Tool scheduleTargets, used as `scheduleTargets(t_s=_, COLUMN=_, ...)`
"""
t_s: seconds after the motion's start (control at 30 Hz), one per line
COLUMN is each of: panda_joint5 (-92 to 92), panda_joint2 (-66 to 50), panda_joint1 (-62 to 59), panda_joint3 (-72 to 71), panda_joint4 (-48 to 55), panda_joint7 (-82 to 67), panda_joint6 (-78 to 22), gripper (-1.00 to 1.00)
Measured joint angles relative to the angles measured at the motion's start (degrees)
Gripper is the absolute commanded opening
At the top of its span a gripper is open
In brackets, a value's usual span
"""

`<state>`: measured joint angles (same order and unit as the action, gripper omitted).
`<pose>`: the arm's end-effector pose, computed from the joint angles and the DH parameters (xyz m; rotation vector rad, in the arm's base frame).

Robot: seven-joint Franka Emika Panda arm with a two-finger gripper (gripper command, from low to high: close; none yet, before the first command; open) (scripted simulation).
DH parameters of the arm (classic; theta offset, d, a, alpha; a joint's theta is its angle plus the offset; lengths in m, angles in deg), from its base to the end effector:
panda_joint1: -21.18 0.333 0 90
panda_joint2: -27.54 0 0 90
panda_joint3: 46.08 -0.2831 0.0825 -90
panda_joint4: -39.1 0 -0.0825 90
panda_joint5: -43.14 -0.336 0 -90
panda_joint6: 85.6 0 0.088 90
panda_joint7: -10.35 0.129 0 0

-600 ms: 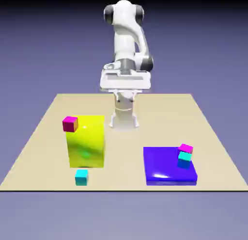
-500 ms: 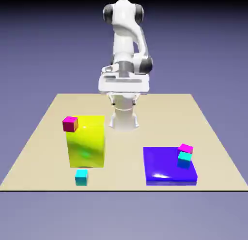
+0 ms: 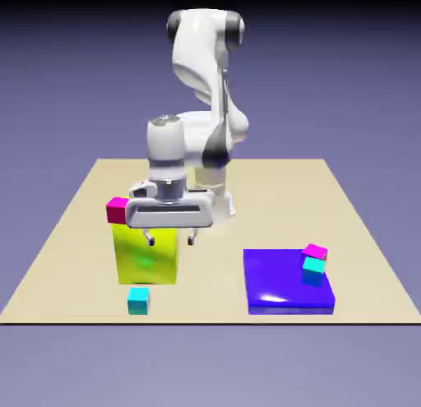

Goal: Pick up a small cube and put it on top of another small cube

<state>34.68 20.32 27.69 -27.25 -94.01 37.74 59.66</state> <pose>0.4830 -0.1063 0.2799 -2.8307 1.2071 -0.1348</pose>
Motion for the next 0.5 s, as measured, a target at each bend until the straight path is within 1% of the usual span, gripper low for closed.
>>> scheduleTargets(t_s=0.37, panda_joint5=-4.84, panda_joint2=-22.84, panda_joint1=3.41, panda_joint3=10.79, panda_joint4=15.98, panda_joint7=-8.63, panda_joint6=-16.47, gripper=0.0)
scheduleTargets(t_s=0.43, panda_joint5=-5.06, panda_joint2=-23.88, panda_joint1=3.57, panda_joint3=11.28, panda_joint4=16.7, panda_joint7=-9.02, panda_joint6=-17.22, gripper=0.0)
scheduleTargets(t_s=0.5, panda_joint5=-7.42, panda_joint2=-28.03, panda_joint1=1.95, panda_joint3=9.11, panda_joint4=16.06, panda_joint7=-10.43, panda_joint6=-12.6, gripper=0.0)
